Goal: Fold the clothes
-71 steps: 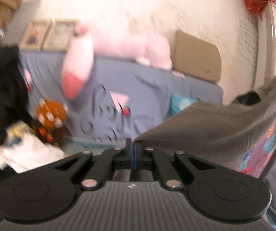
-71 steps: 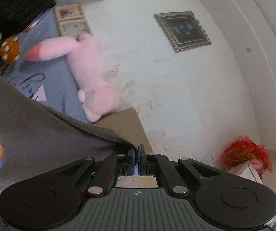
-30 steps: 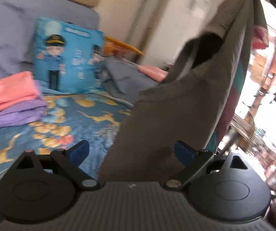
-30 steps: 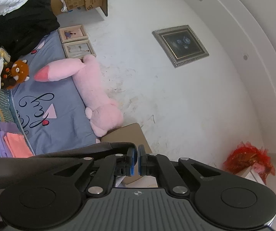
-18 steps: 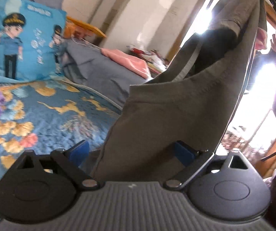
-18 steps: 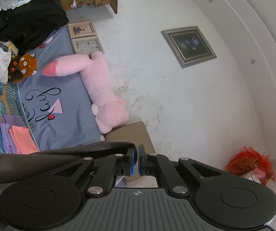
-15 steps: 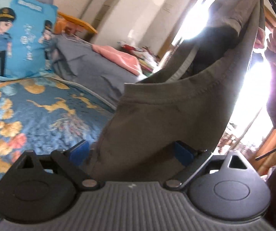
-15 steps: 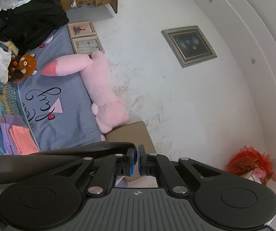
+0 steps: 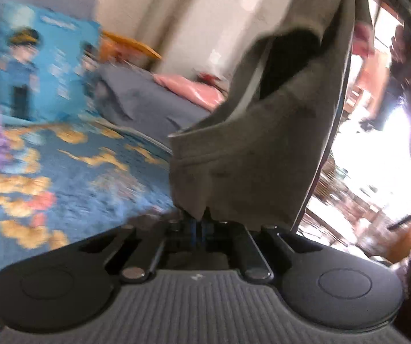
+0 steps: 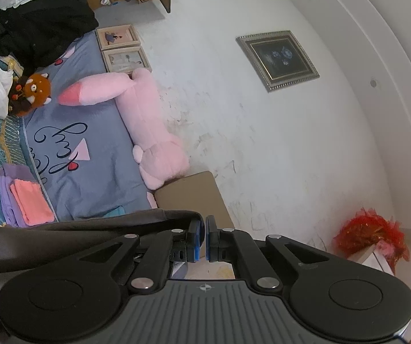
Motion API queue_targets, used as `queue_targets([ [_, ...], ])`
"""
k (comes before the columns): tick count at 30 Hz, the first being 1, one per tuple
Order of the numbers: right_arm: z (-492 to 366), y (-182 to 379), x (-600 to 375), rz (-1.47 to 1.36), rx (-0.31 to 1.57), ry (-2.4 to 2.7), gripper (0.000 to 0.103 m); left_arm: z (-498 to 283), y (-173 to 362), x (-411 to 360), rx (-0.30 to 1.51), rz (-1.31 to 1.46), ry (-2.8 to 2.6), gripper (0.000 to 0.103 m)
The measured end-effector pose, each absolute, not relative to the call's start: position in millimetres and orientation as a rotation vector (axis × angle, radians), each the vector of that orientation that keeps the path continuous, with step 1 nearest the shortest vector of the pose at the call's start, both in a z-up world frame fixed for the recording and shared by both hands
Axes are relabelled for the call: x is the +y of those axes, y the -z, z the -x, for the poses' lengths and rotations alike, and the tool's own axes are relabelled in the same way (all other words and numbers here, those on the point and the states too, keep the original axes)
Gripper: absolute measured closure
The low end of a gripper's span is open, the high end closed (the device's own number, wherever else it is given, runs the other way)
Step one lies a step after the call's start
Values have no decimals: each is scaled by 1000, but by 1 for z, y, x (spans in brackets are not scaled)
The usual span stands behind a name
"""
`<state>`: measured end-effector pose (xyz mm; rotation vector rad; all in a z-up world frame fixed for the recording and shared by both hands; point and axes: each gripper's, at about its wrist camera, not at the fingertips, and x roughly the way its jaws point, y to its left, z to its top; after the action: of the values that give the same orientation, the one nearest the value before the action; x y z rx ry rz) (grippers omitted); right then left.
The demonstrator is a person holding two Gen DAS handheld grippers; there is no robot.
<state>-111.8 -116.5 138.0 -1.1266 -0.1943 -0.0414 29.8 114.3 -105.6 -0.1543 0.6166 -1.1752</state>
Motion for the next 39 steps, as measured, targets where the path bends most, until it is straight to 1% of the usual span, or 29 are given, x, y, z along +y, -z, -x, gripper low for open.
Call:
queue_targets([
  [2, 111, -137, -119, 1116, -193, 57, 102, -19, 97, 141, 567, 218, 1072, 100],
  [5, 110, -137, -120, 1093, -196, 66, 102, -3, 84, 197, 452, 406, 936, 100],
  [7, 109, -136, -118, 1078, -204, 62, 102, 8, 71, 228, 389, 464, 833, 100],
  [13, 105, -135, -110, 1029, -218, 29, 102, 35, 15, 281, 258, 455, 612, 100],
  [19, 103, -145, -112, 907, -194, 1, 102, 61, -57, 298, 163, 373, 478, 100],
  [23, 107, -156, -115, 847, -212, -12, 102, 77, -103, 291, 123, 305, 398, 100],
  [28, 117, -189, -118, 786, -279, -15, 102, 101, -150, 300, 41, 321, 342, 100],
  [32, 130, -217, -118, 748, -338, -25, 102, 122, -185, 301, -23, 272, 337, 100],
  [37, 142, -229, -109, 772, -386, -40, 102, 142, -201, 288, -11, 206, 296, 100],
  [39, 147, -235, -107, 768, -399, -50, 102, 151, -201, 291, -28, 235, 296, 100],
])
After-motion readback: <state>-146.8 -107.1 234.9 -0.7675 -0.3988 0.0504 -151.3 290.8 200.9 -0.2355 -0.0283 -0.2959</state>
